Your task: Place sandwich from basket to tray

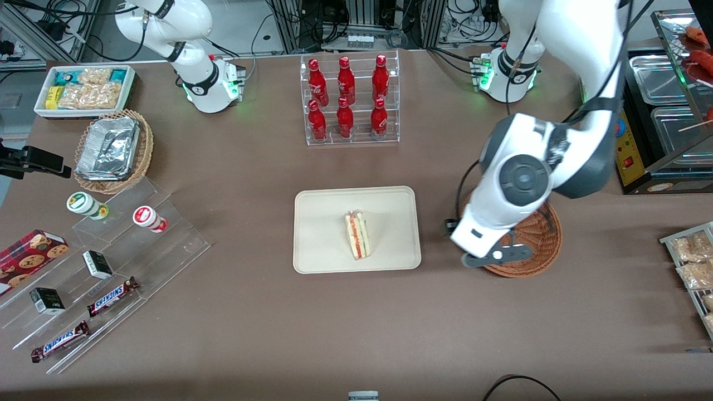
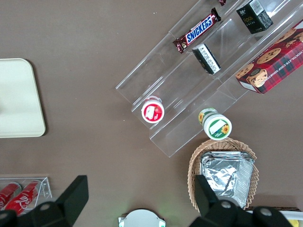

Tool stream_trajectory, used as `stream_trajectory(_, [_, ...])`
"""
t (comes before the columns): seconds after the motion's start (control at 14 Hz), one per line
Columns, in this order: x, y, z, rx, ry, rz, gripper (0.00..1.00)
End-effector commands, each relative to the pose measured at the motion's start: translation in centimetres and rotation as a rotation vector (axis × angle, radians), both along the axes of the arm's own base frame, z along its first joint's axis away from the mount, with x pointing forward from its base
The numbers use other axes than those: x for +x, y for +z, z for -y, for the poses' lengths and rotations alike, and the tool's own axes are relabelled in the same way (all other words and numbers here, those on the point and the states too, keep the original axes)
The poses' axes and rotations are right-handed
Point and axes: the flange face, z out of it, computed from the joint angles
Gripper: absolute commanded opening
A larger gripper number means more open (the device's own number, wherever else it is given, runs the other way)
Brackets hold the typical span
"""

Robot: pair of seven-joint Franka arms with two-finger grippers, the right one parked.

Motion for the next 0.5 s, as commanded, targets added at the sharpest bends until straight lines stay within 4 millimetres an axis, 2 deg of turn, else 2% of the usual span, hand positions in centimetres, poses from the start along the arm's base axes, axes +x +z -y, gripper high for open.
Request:
stream_trajectory(0.0, [-0.9,1.8,-3.9,0.000,-0.027,-0.021,1.00])
stream_trajectory(0.14, [-1.4,3.8,-6.4,-0.007,-0.051,-0.020,1.00])
stream_trajectory(0.21, [-2.0,4.9,-6.9,-0.010,-0.071,-0.010,1.00])
stream_trajectory(0.43, [-3.3,7.7,-11.0,-0.024,-0.131,0.010,1.00])
